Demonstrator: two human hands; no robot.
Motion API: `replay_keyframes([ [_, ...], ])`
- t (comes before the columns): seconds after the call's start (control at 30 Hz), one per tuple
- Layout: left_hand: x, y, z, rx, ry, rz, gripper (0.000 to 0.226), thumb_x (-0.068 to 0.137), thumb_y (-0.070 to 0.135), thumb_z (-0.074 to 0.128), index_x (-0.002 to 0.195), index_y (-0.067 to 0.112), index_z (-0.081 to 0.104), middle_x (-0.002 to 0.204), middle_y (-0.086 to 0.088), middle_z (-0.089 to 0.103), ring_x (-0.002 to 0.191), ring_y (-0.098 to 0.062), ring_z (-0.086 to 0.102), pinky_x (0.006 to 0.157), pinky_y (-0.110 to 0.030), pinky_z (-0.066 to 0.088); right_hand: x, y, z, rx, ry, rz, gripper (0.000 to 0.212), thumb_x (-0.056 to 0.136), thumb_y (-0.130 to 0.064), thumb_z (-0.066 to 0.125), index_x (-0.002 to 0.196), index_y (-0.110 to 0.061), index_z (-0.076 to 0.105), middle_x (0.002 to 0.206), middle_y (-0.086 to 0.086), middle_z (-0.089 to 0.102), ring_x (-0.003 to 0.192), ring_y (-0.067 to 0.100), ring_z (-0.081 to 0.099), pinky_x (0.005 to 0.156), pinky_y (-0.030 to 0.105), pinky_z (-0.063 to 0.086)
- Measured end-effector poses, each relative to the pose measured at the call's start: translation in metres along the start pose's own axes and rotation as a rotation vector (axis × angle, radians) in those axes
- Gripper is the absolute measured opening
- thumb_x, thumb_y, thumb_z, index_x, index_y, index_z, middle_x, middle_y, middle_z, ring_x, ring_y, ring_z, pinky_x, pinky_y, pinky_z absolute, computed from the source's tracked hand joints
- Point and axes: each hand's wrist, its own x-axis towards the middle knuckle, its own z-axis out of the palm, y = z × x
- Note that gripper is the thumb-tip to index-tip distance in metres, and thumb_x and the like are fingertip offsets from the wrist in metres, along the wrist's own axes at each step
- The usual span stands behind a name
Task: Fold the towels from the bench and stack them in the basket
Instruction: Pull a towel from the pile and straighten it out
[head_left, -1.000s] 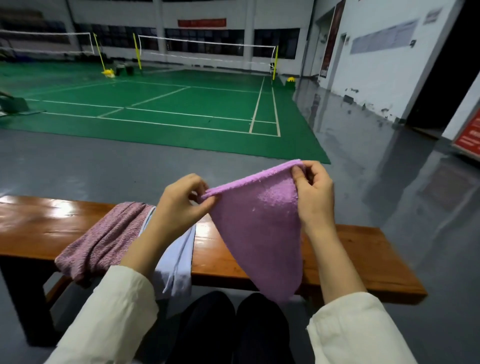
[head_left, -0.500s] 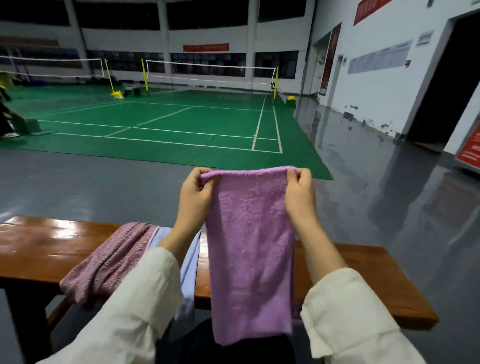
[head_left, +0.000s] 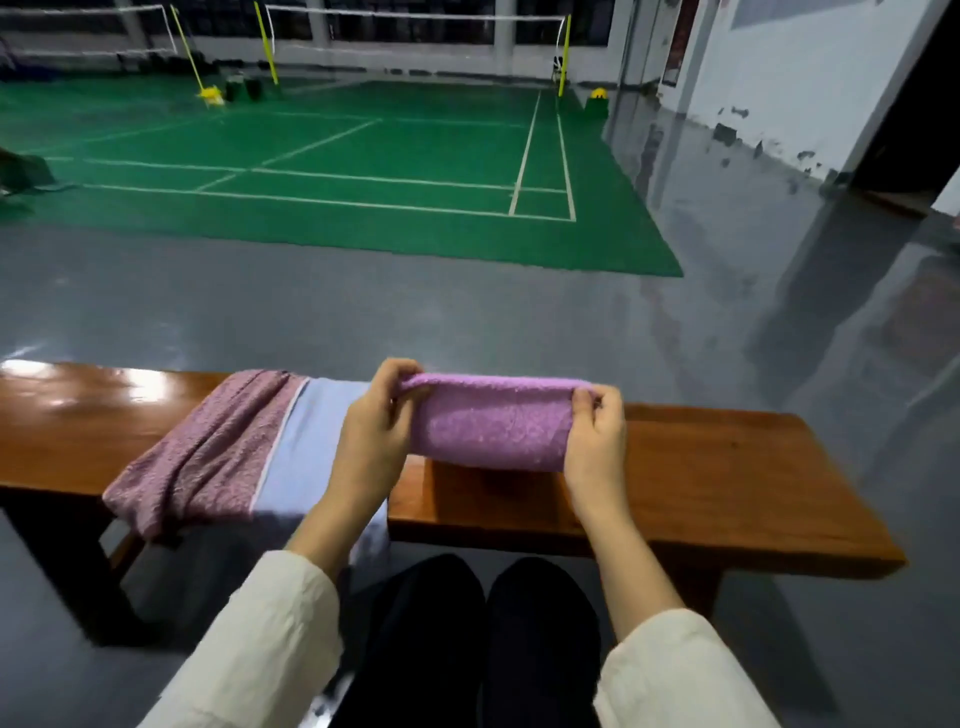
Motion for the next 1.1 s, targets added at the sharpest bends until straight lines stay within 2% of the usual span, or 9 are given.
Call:
replay_keyframes([
  [0.2, -0.070, -0.064, 0.016, -0.013, -0.163, -0.335, 0.008, 0.091, 0.016, 0.063, 0.094, 0.009, 0.061, 0.084, -0.001, 0.067, 0.079, -0.011, 0.060, 0.074, -0.030, 0.045, -0.047, 0.088, -0.002, -0.063, -0.067, 0.220, 0.008, 0.100, -0.016, 0.044, 0.100, -0.014, 0.051, 0.096, -0.001, 0.056, 0.094, 0.016, 0.052, 0.075, 0.020, 0.034],
  [0.3, -0.068, -0.073, 0.024, -0.024, -0.125, -0.402, 0.019, 0.090, 0.019, 0.064, 0.085, 0.002, 0.059, 0.076, -0.009, 0.063, 0.066, -0.009, 0.053, 0.064, -0.023, 0.042, -0.044, 0.095, 0.003, -0.074, -0.044, 0.236, 0.007, 0.100, -0.015, 0.043, 0.098, -0.013, 0.050, 0.094, -0.001, 0.055, 0.090, 0.015, 0.050, 0.070, 0.018, 0.033],
  [0.4, -0.065, -0.083, 0.033, -0.097, -0.168, -0.515, 0.019, 0.090, 0.026, 0.065, 0.077, 0.013, 0.060, 0.069, 0.003, 0.060, 0.058, 0.005, 0.050, 0.055, -0.012, 0.039, -0.034, 0.098, 0.014, -0.077, -0.014, 0.231, 0.007, 0.101, -0.015, 0.043, 0.099, -0.013, 0.049, 0.098, 0.002, 0.055, 0.091, 0.016, 0.050, 0.071, 0.017, 0.032],
  [0.47, -0.067, -0.095, 0.040, -0.189, -0.226, -0.623, 0.017, 0.087, 0.023, 0.069, 0.075, 0.013, 0.061, 0.066, 0.004, 0.060, 0.060, 0.000, 0.051, 0.052, -0.014, 0.040, -0.026, 0.102, 0.021, -0.088, -0.025, 0.241, 0.007, 0.101, -0.017, 0.043, 0.099, -0.013, 0.048, 0.094, -0.002, 0.055, 0.087, 0.014, 0.049, 0.067, 0.015, 0.032],
  [0.6, -0.060, -0.115, 0.046, -0.094, -0.187, -0.590, 0.011, 0.090, 0.027, 0.061, 0.082, 0.020, 0.058, 0.073, 0.008, 0.063, 0.066, 0.001, 0.052, 0.063, -0.021, 0.042, -0.006, 0.114, 0.035, -0.117, -0.070, 0.242, 0.008, 0.101, -0.022, 0.043, 0.099, -0.017, 0.049, 0.089, -0.010, 0.054, 0.082, 0.008, 0.050, 0.061, 0.003, 0.036],
  [0.77, -0.022, -0.118, 0.062, 0.078, -0.136, -0.513, 0.009, 0.097, 0.026, 0.052, 0.088, 0.027, 0.052, 0.077, 0.013, 0.060, 0.070, 0.004, 0.053, 0.060, -0.013, 0.036, 0.024, 0.122, 0.056, -0.146, -0.055, 0.220, 0.008, 0.101, -0.021, 0.043, 0.097, -0.017, 0.048, 0.082, -0.015, 0.050, 0.072, -0.001, 0.047, 0.061, 0.002, 0.036],
  [0.83, -0.012, -0.124, 0.070, 0.114, -0.138, -0.522, 0.007, 0.098, 0.027, 0.050, 0.095, 0.022, 0.053, 0.080, 0.006, 0.060, 0.073, -0.011, 0.055, 0.061, -0.023, 0.034, 0.033, 0.129, 0.062, -0.178, -0.050, 0.228, 0.009, 0.102, -0.021, 0.043, 0.097, -0.016, 0.048, 0.080, -0.014, 0.049, 0.071, 0.000, 0.046, 0.058, 0.005, 0.036],
  [0.93, -0.011, -0.138, 0.079, 0.208, -0.145, -0.590, 0.025, 0.097, 0.035, 0.050, 0.098, 0.010, 0.055, 0.089, -0.007, 0.065, 0.086, -0.028, 0.059, 0.065, -0.030, 0.032, 0.039, 0.144, 0.067, -0.248, -0.063, 0.291, 0.010, 0.102, -0.023, 0.042, 0.100, -0.015, 0.048, 0.082, -0.010, 0.050, 0.076, 0.013, 0.047, 0.058, 0.021, 0.030],
  [1.1, -0.016, -0.145, 0.078, 0.277, -0.216, -0.586, 0.020, 0.088, 0.028, 0.064, 0.093, 0.008, 0.061, 0.081, -0.004, 0.062, 0.076, -0.022, 0.054, 0.061, -0.024, 0.027, 0.044, 0.152, 0.069, -0.310, -0.100, 0.340, 0.024, 0.101, -0.027, 0.042, 0.113, -0.007, 0.049, 0.096, 0.003, 0.052, 0.089, 0.020, 0.049, 0.067, 0.025, 0.029],
])
